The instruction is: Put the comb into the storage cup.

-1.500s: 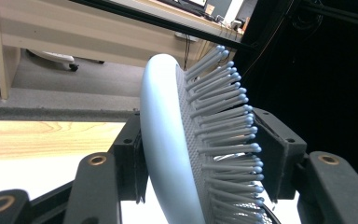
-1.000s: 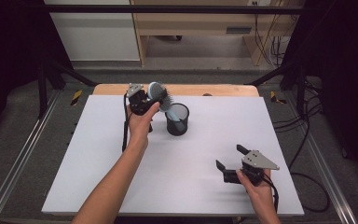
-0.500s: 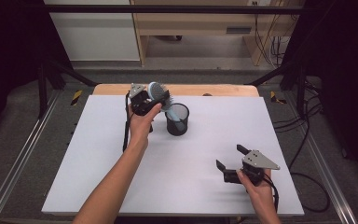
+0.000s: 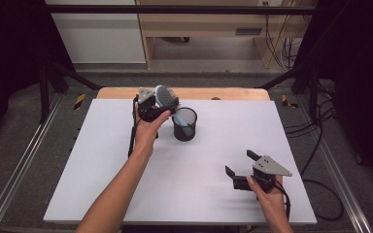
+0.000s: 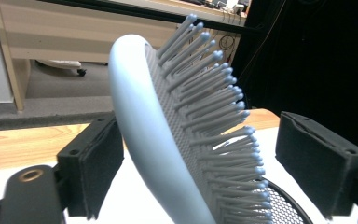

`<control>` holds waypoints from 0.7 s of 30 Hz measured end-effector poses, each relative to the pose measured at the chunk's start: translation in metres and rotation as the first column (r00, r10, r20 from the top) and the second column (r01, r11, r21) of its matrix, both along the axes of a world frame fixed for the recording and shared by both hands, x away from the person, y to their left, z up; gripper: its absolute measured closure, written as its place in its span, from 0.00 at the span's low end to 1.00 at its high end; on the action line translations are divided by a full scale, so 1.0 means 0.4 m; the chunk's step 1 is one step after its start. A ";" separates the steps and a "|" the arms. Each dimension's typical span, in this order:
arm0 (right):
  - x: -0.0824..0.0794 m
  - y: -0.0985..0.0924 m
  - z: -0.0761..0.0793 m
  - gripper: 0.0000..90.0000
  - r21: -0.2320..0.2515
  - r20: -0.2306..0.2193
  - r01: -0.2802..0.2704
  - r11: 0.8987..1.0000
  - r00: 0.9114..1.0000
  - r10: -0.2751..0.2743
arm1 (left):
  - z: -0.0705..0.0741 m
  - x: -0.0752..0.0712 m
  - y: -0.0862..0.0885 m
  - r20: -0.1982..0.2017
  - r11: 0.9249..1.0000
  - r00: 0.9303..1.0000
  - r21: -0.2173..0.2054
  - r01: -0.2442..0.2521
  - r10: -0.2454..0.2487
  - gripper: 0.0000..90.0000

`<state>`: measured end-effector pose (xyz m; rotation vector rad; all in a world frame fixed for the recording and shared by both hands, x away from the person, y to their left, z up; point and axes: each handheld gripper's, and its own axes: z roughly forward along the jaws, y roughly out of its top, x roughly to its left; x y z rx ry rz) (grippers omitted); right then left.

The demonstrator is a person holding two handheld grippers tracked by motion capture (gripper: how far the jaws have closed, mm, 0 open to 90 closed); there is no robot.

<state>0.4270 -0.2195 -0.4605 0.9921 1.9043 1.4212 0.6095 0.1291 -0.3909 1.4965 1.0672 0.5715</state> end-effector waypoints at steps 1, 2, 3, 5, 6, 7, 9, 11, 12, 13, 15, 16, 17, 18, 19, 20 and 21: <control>0.000 0.000 0.000 0.04 0.001 0.000 0.001 1.000 1.000 -0.001 | -0.001 0.000 0.001 -0.003 1.000 1.000 -0.001 0.000 0.000 0.14; 0.000 -0.001 0.000 0.04 0.001 -0.001 0.001 1.000 1.000 -0.001 | -0.004 0.001 0.003 -0.008 1.000 1.000 0.004 0.000 0.000 0.13; 0.000 -0.001 0.000 0.04 0.001 -0.001 0.001 1.000 1.000 -0.001 | -0.004 0.001 0.003 -0.008 1.000 1.000 0.004 0.000 0.000 0.12; 0.001 0.000 -0.002 0.04 -0.001 -0.005 0.002 1.000 1.000 -0.002 | -0.008 0.001 0.007 -0.013 1.000 1.000 0.006 -0.003 0.003 0.11; 0.001 0.000 -0.002 0.04 -0.001 -0.005 0.002 1.000 1.000 -0.002 | -0.009 0.000 0.010 -0.013 1.000 1.000 0.004 -0.002 0.002 0.11; 0.002 0.000 -0.002 0.04 -0.004 -0.003 0.002 1.000 1.000 -0.002 | -0.011 -0.001 0.012 -0.012 1.000 1.000 0.002 -0.001 0.001 0.11; 0.002 0.000 -0.003 0.04 -0.005 -0.004 0.002 1.000 1.000 -0.002 | -0.015 -0.008 0.019 -0.014 1.000 1.000 0.003 -0.001 0.001 0.08; 0.002 0.000 -0.002 0.04 -0.005 -0.003 0.003 1.000 1.000 -0.003 | -0.016 -0.010 0.021 -0.017 1.000 1.000 0.004 0.000 0.000 0.08; 0.001 0.000 -0.001 0.04 -0.005 -0.001 0.002 1.000 1.000 -0.002 | -0.017 -0.012 0.024 -0.019 1.000 1.000 0.005 -0.001 0.001 0.07; 0.001 0.000 -0.001 0.04 -0.005 -0.001 0.002 1.000 1.000 -0.002 | -0.018 -0.015 0.025 -0.020 1.000 1.000 0.006 -0.001 0.002 0.07; 0.000 -0.002 0.001 0.04 -0.010 0.007 0.004 1.000 1.000 -0.004 | -0.019 -0.019 0.027 -0.032 1.000 0.999 0.003 -0.004 0.004 0.06; -0.002 -0.003 0.001 0.04 -0.005 0.005 0.006 1.000 1.000 -0.006 | -0.021 -0.021 0.024 -0.037 1.000 0.999 0.010 0.000 0.001 0.05; -0.002 -0.004 0.002 0.03 -0.010 0.007 0.008 1.000 1.000 -0.008 | -0.022 -0.028 0.016 -0.037 0.999 0.999 0.032 0.016 -0.015 0.05; -0.002 -0.004 0.002 0.03 -0.010 0.007 0.008 1.000 1.000 -0.008 | -0.022 -0.028 0.016 -0.037 0.999 0.999 0.032 0.016 -0.015 0.05; -0.002 -0.004 0.002 0.03 -0.006 0.008 0.008 1.000 1.000 -0.008 | -0.021 -0.032 0.013 -0.033 0.999 0.999 0.034 0.019 -0.017 0.05; -0.002 -0.003 0.002 0.03 0.000 0.007 0.009 1.000 1.000 -0.009 | -0.019 -0.036 0.010 -0.031 0.999 0.999 0.030 0.020 -0.019 0.05; -0.002 -0.003 0.002 0.03 0.000 0.007 0.009 1.000 1.000 -0.009 | -0.016 -0.039 0.007 -0.028 0.999 0.999 0.025 0.023 -0.023 0.05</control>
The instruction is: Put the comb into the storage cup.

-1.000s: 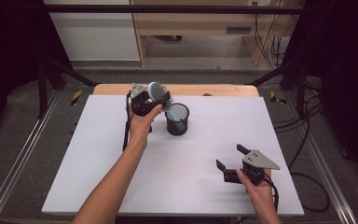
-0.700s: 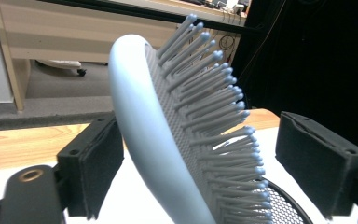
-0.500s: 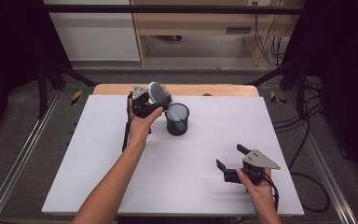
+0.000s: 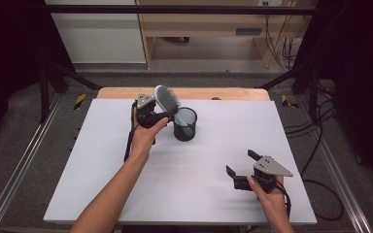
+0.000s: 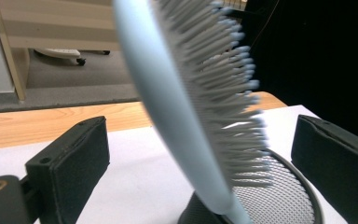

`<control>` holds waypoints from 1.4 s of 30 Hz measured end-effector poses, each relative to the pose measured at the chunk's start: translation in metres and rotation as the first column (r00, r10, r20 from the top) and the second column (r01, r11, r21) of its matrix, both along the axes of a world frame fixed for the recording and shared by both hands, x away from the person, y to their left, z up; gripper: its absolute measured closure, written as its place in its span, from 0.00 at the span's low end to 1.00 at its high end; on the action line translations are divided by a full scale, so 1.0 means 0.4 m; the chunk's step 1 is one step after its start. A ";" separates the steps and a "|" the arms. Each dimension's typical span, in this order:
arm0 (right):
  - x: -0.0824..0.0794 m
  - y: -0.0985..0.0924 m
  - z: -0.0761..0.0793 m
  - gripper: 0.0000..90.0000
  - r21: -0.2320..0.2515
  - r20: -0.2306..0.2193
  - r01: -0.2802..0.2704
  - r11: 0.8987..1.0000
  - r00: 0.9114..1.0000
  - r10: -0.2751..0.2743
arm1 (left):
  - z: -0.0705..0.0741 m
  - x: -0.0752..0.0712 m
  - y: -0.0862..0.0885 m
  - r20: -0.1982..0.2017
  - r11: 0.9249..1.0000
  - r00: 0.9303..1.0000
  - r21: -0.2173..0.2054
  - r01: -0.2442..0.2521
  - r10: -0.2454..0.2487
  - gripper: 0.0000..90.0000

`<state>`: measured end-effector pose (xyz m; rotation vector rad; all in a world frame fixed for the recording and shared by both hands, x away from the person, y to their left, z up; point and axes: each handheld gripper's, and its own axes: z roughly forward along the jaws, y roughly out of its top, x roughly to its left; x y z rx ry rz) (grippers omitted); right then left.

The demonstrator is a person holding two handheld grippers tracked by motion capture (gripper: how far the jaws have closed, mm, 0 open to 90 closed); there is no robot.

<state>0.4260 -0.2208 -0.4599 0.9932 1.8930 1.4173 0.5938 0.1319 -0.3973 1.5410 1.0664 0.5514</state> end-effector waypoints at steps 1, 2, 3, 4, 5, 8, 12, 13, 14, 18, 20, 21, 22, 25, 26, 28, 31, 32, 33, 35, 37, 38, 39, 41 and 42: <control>0.000 0.001 0.000 0.03 0.001 -0.001 -0.002 1.000 1.000 0.002 | 0.003 -0.003 -0.003 0.004 1.000 1.000 0.002 0.002 -0.002 0.04; 0.000 0.002 -0.001 0.03 0.001 0.000 -0.003 1.000 1.000 0.003 | 0.006 -0.006 -0.006 0.010 1.000 1.000 0.005 0.003 -0.003 0.04; 0.000 0.003 -0.002 0.03 0.000 0.002 -0.005 1.000 1.000 0.005 | 0.009 -0.009 -0.008 0.015 1.000 1.000 0.008 0.004 -0.004 0.04; 0.000 0.005 -0.002 0.03 0.001 0.003 -0.005 1.000 1.000 0.005 | 0.011 -0.011 -0.010 0.016 1.000 1.000 0.010 0.004 -0.004 0.04; 0.000 0.005 -0.002 0.03 0.001 0.004 -0.006 1.000 1.000 0.006 | 0.013 -0.013 -0.011 0.017 1.000 1.000 0.015 0.004 -0.004 0.04; -0.001 0.005 -0.002 0.03 0.009 -0.002 -0.014 1.000 1.000 0.014 | 0.010 -0.018 -0.019 0.003 0.998 1.000 0.057 -0.003 0.003 0.03; -0.002 0.004 -0.002 0.03 0.005 -0.009 -0.021 1.000 1.000 0.021 | 0.007 -0.023 -0.026 0.002 0.997 1.000 0.070 -0.009 0.009 0.03; -0.003 0.003 -0.002 0.03 0.000 -0.010 -0.023 1.000 1.000 0.023 | 0.006 -0.023 -0.027 0.003 0.997 1.000 0.077 -0.011 0.011 0.03; -0.006 0.002 -0.004 0.03 -0.005 -0.013 -0.027 1.000 1.000 0.027 | 0.006 -0.024 -0.028 0.001 0.996 1.000 0.082 -0.015 0.015 0.03; -0.010 -0.002 -0.004 0.03 -0.005 -0.018 -0.031 1.000 0.999 0.031 | 0.008 -0.028 -0.032 -0.004 0.996 1.000 0.089 -0.022 0.023 0.03; -0.011 -0.004 -0.002 0.03 -0.004 -0.025 -0.034 0.999 0.999 0.034 | 0.010 -0.032 -0.035 0.000 0.994 1.000 0.103 -0.023 0.023 0.03; -0.012 -0.005 -0.001 0.04 -0.004 -0.031 -0.034 0.999 0.999 0.034 | 0.011 -0.035 -0.035 0.000 0.994 1.000 0.104 -0.024 0.024 0.03; -0.012 -0.005 -0.001 0.04 -0.006 -0.038 -0.033 0.999 0.999 0.033 | 0.012 -0.039 -0.036 0.002 0.994 1.000 0.105 -0.025 0.024 0.03; -0.013 -0.005 0.002 0.03 -0.004 -0.060 -0.034 0.999 0.998 0.034 | 0.014 -0.053 -0.035 0.005 0.993 1.000 0.118 -0.028 0.028 0.03; -0.013 -0.005 0.003 0.03 0.001 -0.069 -0.032 0.999 0.997 0.032 | 0.014 -0.057 -0.034 0.004 0.991 1.000 0.128 -0.029 0.029 0.03; -0.013 -0.004 0.005 0.03 0.008 -0.079 -0.033 0.999 0.996 0.034 | 0.013 -0.065 -0.031 0.011 0.988 0.999 0.151 -0.038 0.037 0.03; -0.012 -0.001 0.005 0.03 -0.003 -0.082 -0.029 1.000 0.996 0.028 | 0.016 -0.077 -0.023 0.005 0.987 0.999 0.153 -0.043 0.042 0.03; -0.013 0.000 0.006 0.03 -0.002 -0.086 -0.031 1.000 0.996 0.031 | 0.019 -0.081 -0.020 0.005 0.988 0.999 0.149 -0.040 0.040 0.03; -0.013 0.002 0.006 0.04 -0.004 -0.086 -0.031 0.999 0.996 0.031 | 0.022 -0.083 -0.017 0.012 0.987 0.999 0.154 -0.038 0.036 0.03; -0.011 0.006 0.004 0.04 -0.012 -0.090 -0.036 0.999 0.995 0.035 | 0.027 -0.087 -0.011 0.014 0.986 1.000 0.165 -0.030 0.028 0.03; -0.010 0.009 0.002 0.04 -0.014 -0.098 -0.035 0.999 0.995 0.033 | 0.031 -0.089 -0.004 0.010 0.986 1.000 0.162 -0.029 0.027 0.03; -0.011 0.010 0.002 0.04 -0.012 -0.102 -0.034 0.999 0.994 0.033 | 0.033 -0.089 0.001 0.011 0.987 0.999 0.159 -0.032 0.030 0.03; -0.011 0.011 0.002 0.04 -0.010 -0.104 -0.033 0.999 0.994 0.032 | 0.034 -0.088 0.005 0.010 0.987 0.999 0.156 -0.035 0.034 0.03; -0.011 0.012 0.002 0.04 -0.012 -0.104 -0.028 1.000 0.994 0.027 | 0.036 -0.088 0.011 0.009 0.988 0.999 0.153 -0.037 0.036 0.03; -0.011 0.012 0.001 0.04 -0.011 -0.106 -0.029 1.000 0.994 0.028 | 0.037 -0.089 0.014 0.012 0.988 0.999 0.152 -0.038 0.036 0.03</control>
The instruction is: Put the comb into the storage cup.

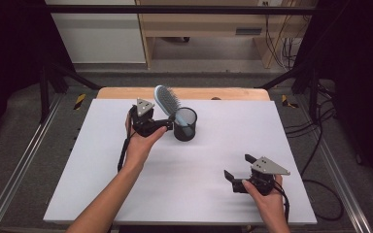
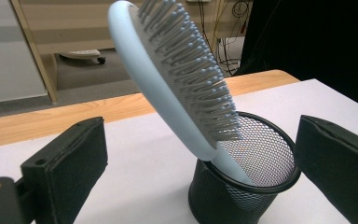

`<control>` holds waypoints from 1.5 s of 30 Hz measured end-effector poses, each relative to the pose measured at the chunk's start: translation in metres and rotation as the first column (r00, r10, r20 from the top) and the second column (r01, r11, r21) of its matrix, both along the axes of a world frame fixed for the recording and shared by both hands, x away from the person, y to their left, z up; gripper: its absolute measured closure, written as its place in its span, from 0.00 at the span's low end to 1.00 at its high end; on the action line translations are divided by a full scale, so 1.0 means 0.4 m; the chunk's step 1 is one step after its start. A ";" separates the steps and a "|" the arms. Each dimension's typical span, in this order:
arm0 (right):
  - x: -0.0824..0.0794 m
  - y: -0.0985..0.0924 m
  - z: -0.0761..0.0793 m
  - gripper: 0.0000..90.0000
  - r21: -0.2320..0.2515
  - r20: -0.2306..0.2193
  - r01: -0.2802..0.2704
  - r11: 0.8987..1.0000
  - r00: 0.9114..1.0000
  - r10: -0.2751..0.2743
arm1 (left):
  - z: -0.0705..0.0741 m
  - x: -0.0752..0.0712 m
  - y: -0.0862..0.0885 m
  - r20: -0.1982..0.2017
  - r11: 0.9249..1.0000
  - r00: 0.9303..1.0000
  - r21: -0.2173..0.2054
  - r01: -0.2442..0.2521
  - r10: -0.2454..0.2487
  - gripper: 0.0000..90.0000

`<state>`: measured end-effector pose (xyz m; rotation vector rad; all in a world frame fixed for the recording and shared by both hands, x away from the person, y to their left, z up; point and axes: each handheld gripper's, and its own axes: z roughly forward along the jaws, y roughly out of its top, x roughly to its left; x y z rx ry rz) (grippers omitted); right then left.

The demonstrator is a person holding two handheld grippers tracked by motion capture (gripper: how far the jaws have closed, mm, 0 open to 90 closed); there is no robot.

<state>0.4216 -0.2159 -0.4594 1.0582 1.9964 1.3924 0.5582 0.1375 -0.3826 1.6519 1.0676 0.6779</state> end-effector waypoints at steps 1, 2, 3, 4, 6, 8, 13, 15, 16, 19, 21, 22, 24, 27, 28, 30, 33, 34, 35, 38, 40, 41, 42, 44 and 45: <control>0.001 0.000 -0.001 0.04 -0.003 0.002 -0.001 1.000 1.000 0.001 | 0.001 -0.001 0.002 0.003 1.000 1.000 -0.001 0.001 -0.001 0.03; 0.001 0.001 -0.001 0.04 -0.004 0.000 0.000 1.000 1.000 0.000 | 0.003 -0.002 0.005 0.004 1.000 1.000 -0.005 0.002 -0.002 0.03; 0.002 0.001 -0.002 0.04 -0.004 -0.003 -0.001 1.000 1.000 0.001 | 0.005 -0.002 0.007 0.007 1.000 1.000 -0.008 0.003 -0.003 0.03; 0.002 0.001 -0.002 0.04 -0.005 -0.005 0.001 1.000 1.000 -0.001 | 0.007 -0.003 0.009 0.011 1.000 1.000 -0.011 0.001 -0.001 0.03; 0.003 0.003 -0.004 0.04 -0.007 -0.006 0.001 1.000 1.000 -0.001 | 0.011 -0.005 0.015 0.016 1.000 1.000 -0.013 0.002 -0.002 0.03; 0.003 0.004 -0.005 0.04 -0.012 -0.004 0.002 1.000 1.000 -0.002 | 0.015 -0.007 0.021 0.020 1.000 1.000 -0.020 0.000 0.000 0.03; 0.002 0.005 -0.005 0.04 -0.017 0.000 0.001 1.000 1.000 -0.001 | 0.028 -0.015 0.034 0.038 0.999 0.999 -0.036 0.008 -0.007 0.03; 0.002 0.006 -0.006 0.04 -0.018 0.000 -0.003 1.000 1.000 0.003 | 0.037 -0.019 0.040 0.049 0.999 0.999 -0.052 0.013 -0.010 0.03; 0.002 0.006 -0.006 0.04 -0.020 0.001 -0.003 1.000 1.000 0.003 | 0.041 -0.021 0.042 0.056 0.998 0.998 -0.059 0.015 -0.011 0.03; 0.004 0.007 -0.006 0.04 -0.024 0.006 -0.007 1.000 1.000 0.007 | 0.049 -0.027 0.049 0.068 0.998 0.997 -0.053 0.024 -0.021 0.03; 0.003 0.008 -0.006 0.04 -0.026 0.010 -0.009 1.000 1.000 0.009 | 0.053 -0.033 0.053 0.074 0.998 0.997 -0.048 0.027 -0.023 0.03; 0.002 0.007 -0.006 0.04 -0.025 0.013 -0.013 1.000 1.000 0.013 | 0.056 -0.036 0.054 0.077 0.998 0.997 -0.048 0.028 -0.024 0.03; -0.001 0.006 -0.003 0.03 -0.023 0.026 -0.011 1.000 1.000 0.011 | 0.061 -0.040 0.058 0.084 0.998 0.996 -0.050 0.032 -0.028 0.03; -0.003 0.005 -0.001 0.03 -0.023 0.035 -0.002 1.000 0.999 0.003 | 0.070 -0.045 0.061 0.095 0.997 0.995 -0.063 0.038 -0.032 0.03; -0.003 0.004 -0.001 0.03 -0.024 0.037 0.003 1.000 0.999 -0.002 | 0.072 -0.047 0.062 0.097 0.997 0.995 -0.060 0.039 -0.033 0.03; -0.004 0.004 -0.001 0.03 -0.025 0.037 0.005 1.000 0.999 -0.004 | 0.076 -0.050 0.064 0.103 0.997 0.994 -0.060 0.042 -0.036 0.03; -0.005 0.005 0.000 0.03 -0.024 0.038 0.005 1.000 0.999 -0.004 | 0.078 -0.060 0.067 0.114 0.998 0.993 -0.047 0.047 -0.041 0.03; -0.007 0.005 0.000 0.03 -0.024 0.039 0.005 1.000 0.999 -0.004 | 0.078 -0.063 0.068 0.116 0.998 0.992 -0.043 0.048 -0.042 0.03; -0.007 0.005 0.000 0.03 -0.026 0.043 0.006 1.000 0.999 -0.005 | 0.078 -0.067 0.069 0.120 0.998 0.992 -0.043 0.049 -0.044 0.03; -0.010 0.004 0.003 0.03 -0.021 0.049 0.007 1.000 0.999 -0.006 | 0.080 -0.078 0.074 0.126 0.998 0.991 -0.045 0.052 -0.046 0.03; -0.010 0.002 0.004 0.03 -0.020 0.053 0.009 1.000 0.999 -0.008 | 0.083 -0.085 0.078 0.129 0.997 0.991 -0.046 0.054 -0.048 0.03; -0.010 0.002 0.004 0.03 -0.019 0.054 0.010 1.000 0.999 -0.009 | 0.085 -0.088 0.080 0.133 0.997 0.990 -0.043 0.057 -0.051 0.03; -0.011 0.002 0.005 0.03 -0.020 0.054 0.010 1.000 0.998 -0.008 | 0.088 -0.091 0.083 0.137 0.997 0.989 -0.040 0.060 -0.054 0.03; -0.013 0.002 0.006 0.03 -0.019 0.059 0.006 1.000 0.998 -0.005 | 0.095 -0.097 0.089 0.145 0.997 0.988 -0.037 0.061 -0.055 0.03; -0.013 0.002 0.006 0.03 -0.019 0.059 0.006 1.000 0.998 -0.005 | 0.098 -0.101 0.093 0.152 0.997 0.987 -0.039 0.062 -0.055 0.03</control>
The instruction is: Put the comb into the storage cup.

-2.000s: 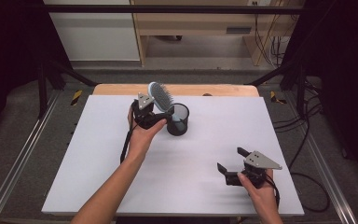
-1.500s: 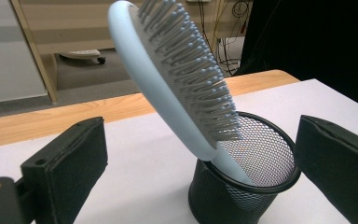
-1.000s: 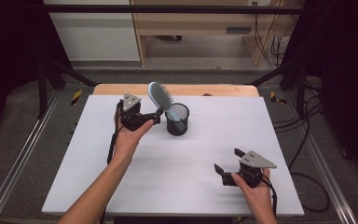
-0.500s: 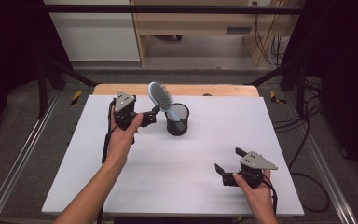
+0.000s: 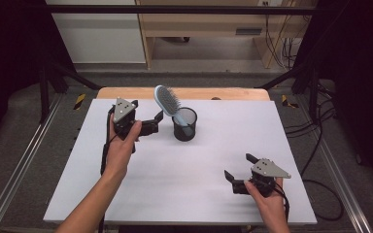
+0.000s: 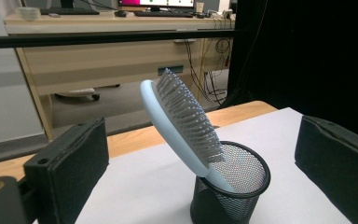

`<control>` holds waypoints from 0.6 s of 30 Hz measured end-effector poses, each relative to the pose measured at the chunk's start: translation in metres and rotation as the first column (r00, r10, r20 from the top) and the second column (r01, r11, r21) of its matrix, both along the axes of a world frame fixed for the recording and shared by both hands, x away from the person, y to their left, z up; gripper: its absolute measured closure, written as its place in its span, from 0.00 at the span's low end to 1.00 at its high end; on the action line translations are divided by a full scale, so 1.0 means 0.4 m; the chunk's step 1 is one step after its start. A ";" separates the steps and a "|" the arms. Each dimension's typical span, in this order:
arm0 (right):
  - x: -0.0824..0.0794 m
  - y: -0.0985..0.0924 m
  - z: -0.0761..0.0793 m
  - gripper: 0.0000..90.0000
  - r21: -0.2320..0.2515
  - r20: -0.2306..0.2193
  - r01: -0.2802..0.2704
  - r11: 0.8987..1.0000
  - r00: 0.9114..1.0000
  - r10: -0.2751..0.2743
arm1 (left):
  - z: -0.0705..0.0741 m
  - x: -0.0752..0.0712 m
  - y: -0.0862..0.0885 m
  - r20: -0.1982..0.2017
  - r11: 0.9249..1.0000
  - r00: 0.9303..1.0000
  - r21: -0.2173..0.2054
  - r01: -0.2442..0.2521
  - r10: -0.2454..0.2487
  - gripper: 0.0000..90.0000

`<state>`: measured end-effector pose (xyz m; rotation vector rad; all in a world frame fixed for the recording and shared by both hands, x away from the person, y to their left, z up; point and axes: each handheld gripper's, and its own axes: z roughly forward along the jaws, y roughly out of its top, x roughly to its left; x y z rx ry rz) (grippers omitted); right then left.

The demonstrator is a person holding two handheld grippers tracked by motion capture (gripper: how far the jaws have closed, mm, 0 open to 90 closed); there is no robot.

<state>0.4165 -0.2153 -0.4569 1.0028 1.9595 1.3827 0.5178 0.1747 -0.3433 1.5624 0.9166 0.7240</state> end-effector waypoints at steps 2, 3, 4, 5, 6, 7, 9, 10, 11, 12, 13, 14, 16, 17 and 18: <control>-0.002 -0.001 0.001 0.03 0.000 0.005 0.003 1.000 1.000 -0.003 | 0.007 -0.007 0.009 0.010 1.000 1.000 -0.006 0.001 0.000 0.03; -0.002 -0.001 0.001 0.03 0.000 0.005 0.003 1.000 1.000 -0.003 | 0.010 -0.010 0.014 0.014 1.000 1.000 -0.007 -0.001 0.001 0.03; -0.003 -0.001 0.001 0.03 0.002 0.008 0.002 1.000 1.000 -0.002 | 0.012 -0.012 0.018 0.017 1.000 1.000 -0.007 -0.002 0.002 0.03; -0.003 0.000 0.002 0.03 0.007 0.011 0.001 1.000 1.000 -0.001 | 0.014 -0.014 0.023 0.021 1.000 1.000 -0.008 -0.004 0.004 0.03; -0.004 0.000 0.002 0.04 0.015 0.020 -0.001 1.000 1.000 0.001 | 0.016 -0.016 0.028 0.024 1.000 1.000 -0.005 -0.004 0.004 0.03; -0.005 0.000 0.003 0.04 0.020 0.033 0.003 1.000 0.999 -0.004 | 0.018 -0.018 0.034 0.028 1.000 1.000 -0.006 -0.007 0.007 0.03; -0.007 0.000 0.005 0.03 0.022 0.051 0.016 1.000 0.999 -0.017 | 0.022 -0.020 0.046 0.029 1.000 0.999 -0.011 -0.015 0.015 0.03; -0.007 -0.001 0.005 0.03 0.021 0.059 0.019 1.000 0.998 -0.020 | 0.024 -0.022 0.052 0.031 1.000 0.999 -0.014 -0.020 0.021 0.03; -0.007 -0.001 0.005 0.03 0.018 0.066 0.023 1.000 0.998 -0.024 | 0.026 -0.023 0.059 0.036 1.000 0.999 -0.011 -0.022 0.022 0.03; -0.007 -0.001 0.004 0.03 0.016 0.071 0.025 1.000 0.997 -0.026 | 0.029 -0.025 0.066 0.040 1.000 0.999 -0.009 -0.024 0.024 0.03; -0.007 -0.001 0.004 0.03 0.014 0.072 0.022 1.000 0.997 -0.023 | 0.033 -0.027 0.072 0.043 1.000 0.999 -0.009 -0.029 0.030 0.03; -0.007 -0.001 0.004 0.03 0.014 0.072 0.022 1.000 0.997 -0.023 | 0.036 -0.028 0.079 0.045 0.999 0.998 -0.008 -0.034 0.035 0.03; -0.007 0.000 0.003 0.03 0.011 0.072 0.018 1.000 0.997 -0.019 | 0.044 -0.030 0.095 0.051 0.999 0.998 -0.009 -0.041 0.042 0.03; -0.006 0.001 0.003 0.03 0.009 0.070 0.017 1.000 0.997 -0.018 | 0.048 -0.031 0.103 0.053 0.999 0.998 -0.010 -0.045 0.046 0.03; -0.006 0.001 0.003 0.03 0.008 0.067 0.017 1.000 0.998 -0.017 | 0.051 -0.031 0.110 0.054 0.999 0.997 -0.013 -0.049 0.049 0.03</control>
